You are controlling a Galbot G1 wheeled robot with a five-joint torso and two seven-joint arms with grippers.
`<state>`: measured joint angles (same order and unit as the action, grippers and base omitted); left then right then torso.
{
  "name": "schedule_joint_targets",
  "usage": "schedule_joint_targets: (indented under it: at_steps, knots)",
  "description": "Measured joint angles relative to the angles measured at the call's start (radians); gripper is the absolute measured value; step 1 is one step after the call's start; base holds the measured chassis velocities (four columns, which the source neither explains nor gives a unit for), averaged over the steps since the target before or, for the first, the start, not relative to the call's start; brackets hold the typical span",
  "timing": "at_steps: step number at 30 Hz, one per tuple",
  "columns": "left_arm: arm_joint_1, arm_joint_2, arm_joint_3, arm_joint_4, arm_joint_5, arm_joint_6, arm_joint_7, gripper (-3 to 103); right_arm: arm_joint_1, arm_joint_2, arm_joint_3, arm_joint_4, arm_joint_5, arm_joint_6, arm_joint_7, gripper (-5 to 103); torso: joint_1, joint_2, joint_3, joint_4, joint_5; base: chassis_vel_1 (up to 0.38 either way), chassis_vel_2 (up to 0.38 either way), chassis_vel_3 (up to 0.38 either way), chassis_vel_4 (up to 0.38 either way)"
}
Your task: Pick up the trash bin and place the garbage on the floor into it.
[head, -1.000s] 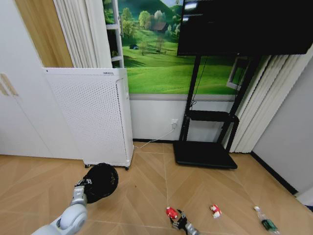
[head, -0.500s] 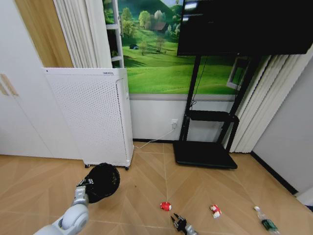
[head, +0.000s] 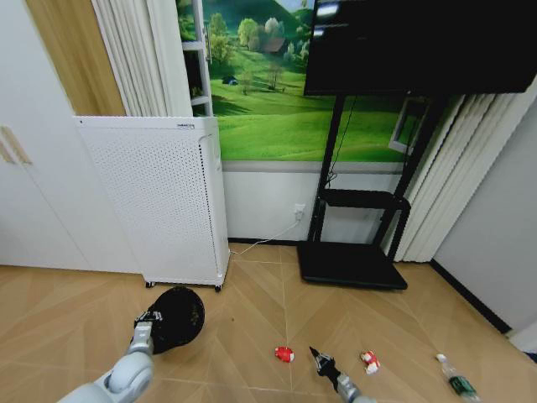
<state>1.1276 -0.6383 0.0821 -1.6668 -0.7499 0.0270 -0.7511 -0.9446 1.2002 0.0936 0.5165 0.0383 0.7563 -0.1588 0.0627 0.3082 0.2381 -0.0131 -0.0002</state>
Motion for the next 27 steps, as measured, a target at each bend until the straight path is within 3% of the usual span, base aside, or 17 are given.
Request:
schedule_joint_targets:
  at_steps: [3,5,7,11,13,14,15,18,27]
  knots:
    - [0.013,-0.007,-0.001,-0.002,0.013,0.001,0.000,7,-0.020,0.005,0.002,0.010,-0.035,0.030,0.007,-2,0.000,0.000,0.000,-0.0001,0.0000,0.000,0.000,0.000,0.000]
    - [0.020,-0.009,-0.005,-0.003,0.018,0.000,0.000,7,-0.029,0.020,0.004,0.010,-0.049,0.038,0.009,3,0.000,0.000,0.000,-0.0001,0.0002,0.000,0.000,0.000,0.000]
    - [0.034,-0.010,-0.017,-0.008,0.025,-0.003,-0.001,7,-0.040,0.053,0.006,0.010,-0.069,0.043,0.041,19,0.000,0.000,0.000,0.0003,0.0005,0.000,0.000,0.000,0.000]
    - [0.045,-0.007,-0.030,-0.015,0.027,-0.007,-0.001,7,-0.041,0.076,0.006,0.010,-0.102,0.043,0.089,25,0.000,0.000,0.000,0.0004,0.0003,0.000,0.000,0.000,0.000]
    - [0.053,-0.002,-0.042,-0.021,0.028,-0.013,0.000,7,-0.036,0.088,0.003,0.010,-0.131,0.043,0.115,36,0.000,0.000,0.000,0.0003,0.0003,0.000,0.000,0.000,0.000]
    - [0.053,-0.002,-0.042,-0.021,0.028,-0.013,0.000,7,-0.036,0.088,0.003,0.010,-0.131,0.043,0.115,36,0.000,0.000,0.000,0.0003,0.0003,0.000,0.000,0.000,0.000]
    - [0.058,0.001,-0.048,-0.024,0.028,-0.015,0.001,7,-0.033,0.091,0.001,0.009,-0.147,0.043,0.119,46,0.000,0.000,0.000,0.0003,0.0002,0.000,0.000,0.000,0.000]
    - [0.062,0.002,-0.052,-0.024,0.030,-0.020,0.004,7,-0.029,0.096,-0.002,0.003,-0.163,0.043,0.120,51,0.000,0.000,0.000,0.0003,0.0000,0.000,0.000,0.000,0.000]
    - [0.061,-0.006,-0.048,-0.023,0.035,-0.027,0.010,7,0.005,0.143,-0.009,-0.098,-0.249,0.043,0.114,90,0.000,0.000,0.000,0.0001,0.0000,0.000,0.000,0.000,0.000]
